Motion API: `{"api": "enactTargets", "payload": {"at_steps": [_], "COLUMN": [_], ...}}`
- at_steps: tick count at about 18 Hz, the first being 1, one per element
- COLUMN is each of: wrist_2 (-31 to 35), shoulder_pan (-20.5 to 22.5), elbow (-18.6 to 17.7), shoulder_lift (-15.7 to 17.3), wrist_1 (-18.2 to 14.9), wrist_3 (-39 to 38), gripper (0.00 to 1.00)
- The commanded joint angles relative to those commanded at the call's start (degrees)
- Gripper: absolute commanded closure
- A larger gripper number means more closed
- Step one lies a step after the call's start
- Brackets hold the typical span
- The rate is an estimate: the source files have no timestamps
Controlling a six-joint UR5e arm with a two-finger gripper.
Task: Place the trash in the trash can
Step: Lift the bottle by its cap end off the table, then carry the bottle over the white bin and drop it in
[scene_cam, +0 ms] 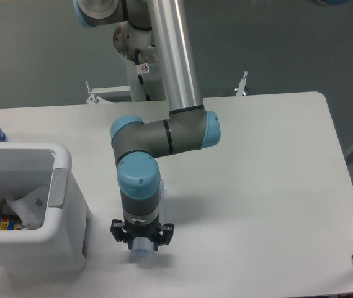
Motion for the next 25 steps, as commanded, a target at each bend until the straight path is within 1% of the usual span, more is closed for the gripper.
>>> {"api": "enactTargets", "payload": {"at_steps": [3, 6, 9, 10, 12, 15, 17, 19, 23, 25], "wrist_2": [-0.2, -0.4, -0.5, -0.5, -0.8, -1.4, -1.5, -2.4, -2.6, -2.6], "shoulder_pan": [0.9, 2.1, 3.3, 3.8, 4.5, 5.4, 5.7, 5.8, 5.5, 5.4], "elbow": [0.5, 0.9, 2.7, 3.5, 6.6, 13.0, 16.0, 17.8, 18.9, 20.1], "shoulder_lift": [0.5, 2.5, 4.7, 5.0, 5.3, 5.0, 4.7, 4.7, 5.2, 5.3], "wrist_1": [0.0, 0.0, 0.0, 0.0, 0.0, 0.0, 0.1, 0.3, 0.4, 0.4], "wrist_3": [0.0, -0.5, -0.8, -1.1, -4.0, -9.7, -11.9, -13.0, -14.1, -14.6], "gripper": [0.36, 0.36, 0.36, 0.36, 0.36, 0.36, 0.36, 0.36, 0.36, 0.36]}}
